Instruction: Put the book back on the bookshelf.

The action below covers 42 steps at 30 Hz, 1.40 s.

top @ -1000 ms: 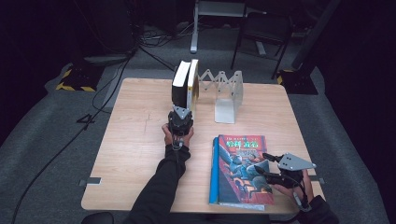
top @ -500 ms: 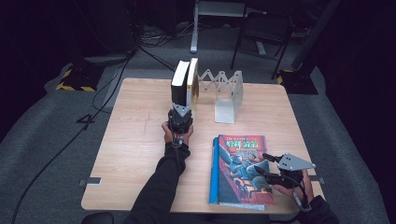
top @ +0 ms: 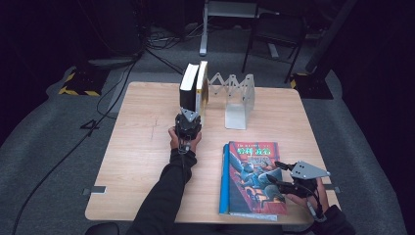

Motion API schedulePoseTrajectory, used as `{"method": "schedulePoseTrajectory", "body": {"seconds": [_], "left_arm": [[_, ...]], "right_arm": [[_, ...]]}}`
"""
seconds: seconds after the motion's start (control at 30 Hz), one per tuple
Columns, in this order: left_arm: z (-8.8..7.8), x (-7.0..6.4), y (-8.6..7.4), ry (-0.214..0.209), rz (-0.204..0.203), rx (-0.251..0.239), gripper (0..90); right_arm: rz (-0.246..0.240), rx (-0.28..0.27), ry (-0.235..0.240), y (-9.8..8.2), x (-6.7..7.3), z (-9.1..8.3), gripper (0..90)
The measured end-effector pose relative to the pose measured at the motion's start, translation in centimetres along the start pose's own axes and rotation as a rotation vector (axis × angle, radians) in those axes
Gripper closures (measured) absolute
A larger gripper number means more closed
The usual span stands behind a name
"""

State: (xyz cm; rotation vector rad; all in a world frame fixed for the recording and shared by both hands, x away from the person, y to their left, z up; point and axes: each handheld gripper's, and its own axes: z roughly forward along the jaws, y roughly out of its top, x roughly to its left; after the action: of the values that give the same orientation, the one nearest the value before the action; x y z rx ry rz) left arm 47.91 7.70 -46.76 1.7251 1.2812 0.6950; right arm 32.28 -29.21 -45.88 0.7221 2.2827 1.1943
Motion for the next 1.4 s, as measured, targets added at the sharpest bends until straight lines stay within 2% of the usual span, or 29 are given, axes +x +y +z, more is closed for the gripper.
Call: {"method": "schedulePoseTrajectory", "body": {"seconds": [0.03, 0.13, 0.33, 0.5, 0.6, 0.67, 0.7, 0.8, 0.83, 0.93, 1.1, 1.23, 1.4], "left_arm": [[-0.1, 0.0, 0.0, -0.01, 0.0, 0.006, 73.0], [-0.5, 0.3, 0.1, -0.025, 0.033, 0.013, 72.4], [-1.0, 0.7, -0.1, -0.036, 0.07, 0.03, 70.5], [-1.8, 0.8, -0.1, -0.038, 0.119, 0.04, 67.2], [-2.3, 1.2, -0.1, -0.054, 0.116, 0.042, 65.2], [-2.6, 1.3, -0.2, -0.062, 0.128, 0.043, 63.7], [-2.9, 1.4, -0.4, -0.08, 0.155, 0.047, 62.6], [-3.5, 1.6, -0.6, -0.097, 0.17, 0.052, 60.5], [-3.8, 1.6, -0.9, -0.132, 0.177, 0.059, 57.9], [-4.4, 1.2, -1.3, -0.174, 0.216, 0.064, 56.3], [-5.1, 0.8, -1.8, -0.205, 0.282, 0.092, 51.8], [-5.5, 0.5, -2.3, -0.236, 0.308, 0.122, 47.4], [-6.0, 0.4, -2.8, -0.267, 0.351, 0.146, 43.4]], "right_arm": [[-0.001, 0.001, 0.001, 0.0, 0.0, 0.0, 42.2], [-0.001, 0.011, 0.006, -0.1, 0.0, 0.2, 42.2], [-0.006, 0.026, 0.012, -0.1, 0.1, 0.4, 41.9], [-0.008, 0.032, 0.009, -0.2, 0.2, 0.6, 41.7], [0.0, 0.031, 0.008, -0.3, 0.1, 0.6, 41.3], [0.006, 0.035, 0.006, -0.4, 0.0, 0.4, 40.7], [0.007, 0.034, 0.005, -0.4, -0.1, 0.3, 40.2], [0.012, 0.039, 0.004, -0.5, -0.3, 0.2, 38.8], [0.02, 0.043, 0.007, -0.5, -0.5, 0.2, 37.0], [0.026, 0.046, -0.002, -0.5, -0.5, 0.2, 36.2], [0.043, 0.054, 0.003, -0.5, -0.7, 0.3, 33.2], [0.065, 0.047, 0.015, -0.7, -1.0, 0.3, 31.9], [0.077, 0.057, 0.001, -0.8, -1.3, 0.1, 29.9]]}}
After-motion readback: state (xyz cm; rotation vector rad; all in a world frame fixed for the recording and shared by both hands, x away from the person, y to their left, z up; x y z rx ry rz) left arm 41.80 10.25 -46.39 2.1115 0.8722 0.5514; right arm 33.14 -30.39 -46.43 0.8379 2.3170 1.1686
